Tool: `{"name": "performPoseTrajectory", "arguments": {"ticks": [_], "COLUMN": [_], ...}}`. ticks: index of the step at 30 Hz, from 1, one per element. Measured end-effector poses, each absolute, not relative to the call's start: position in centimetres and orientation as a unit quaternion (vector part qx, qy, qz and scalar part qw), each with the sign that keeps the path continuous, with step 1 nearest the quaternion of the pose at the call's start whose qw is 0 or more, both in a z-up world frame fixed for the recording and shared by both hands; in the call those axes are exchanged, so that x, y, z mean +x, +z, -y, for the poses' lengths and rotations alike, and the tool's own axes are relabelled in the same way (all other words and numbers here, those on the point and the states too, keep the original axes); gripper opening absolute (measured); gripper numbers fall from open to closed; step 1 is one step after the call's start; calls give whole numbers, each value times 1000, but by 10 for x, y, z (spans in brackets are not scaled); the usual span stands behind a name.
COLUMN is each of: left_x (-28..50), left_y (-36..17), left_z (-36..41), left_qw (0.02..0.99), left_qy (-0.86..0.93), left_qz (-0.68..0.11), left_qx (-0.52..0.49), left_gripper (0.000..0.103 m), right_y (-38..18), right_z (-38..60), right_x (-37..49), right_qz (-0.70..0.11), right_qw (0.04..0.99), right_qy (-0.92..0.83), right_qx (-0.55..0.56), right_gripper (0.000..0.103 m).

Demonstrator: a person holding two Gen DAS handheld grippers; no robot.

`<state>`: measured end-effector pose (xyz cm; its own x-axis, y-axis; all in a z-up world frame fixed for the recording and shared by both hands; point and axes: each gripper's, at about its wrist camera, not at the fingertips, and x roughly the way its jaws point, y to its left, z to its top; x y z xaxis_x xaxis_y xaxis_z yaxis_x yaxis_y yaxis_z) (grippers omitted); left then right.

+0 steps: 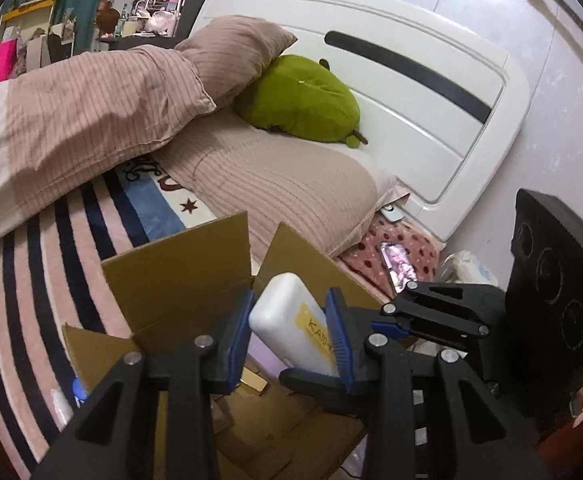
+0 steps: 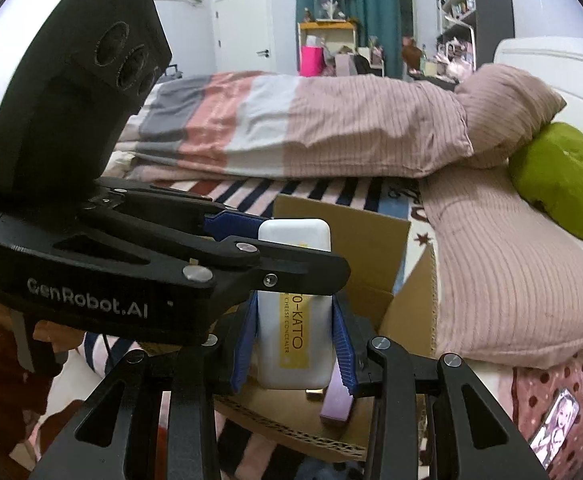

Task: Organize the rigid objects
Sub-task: 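Carry the KATO-KATO tube into the box and open the right gripper, then move the right gripper back and grasp the small white bottle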

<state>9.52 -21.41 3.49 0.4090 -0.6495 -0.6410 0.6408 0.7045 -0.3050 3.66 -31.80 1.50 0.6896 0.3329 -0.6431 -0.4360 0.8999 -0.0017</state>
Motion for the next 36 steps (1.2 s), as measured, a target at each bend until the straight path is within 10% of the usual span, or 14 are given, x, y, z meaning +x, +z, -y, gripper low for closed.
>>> {"name": "performPoseTrajectory", "arguments": {"ticks": [5,22,36], "left_x": [86,26,18], "left_y": [45,59,-33], "left_z": [203,4,-103], "left_qw": [856,938,935], "left_qy": [-367,-185,-114], "left_qz": [-364,-293,-333], "left_qx": [6,-19,-53], "left_gripper": [72,74,74], "right_y": [15,29,-123], "right_z": [318,173,85], "right_x": [36,-6,88], "right_qz": [-335,-290,-461], "right_qw": [917,879,832], "right_qy": [203,355,283], "right_qx": [-80,-130,-124], "right_gripper": [54,54,54]}}
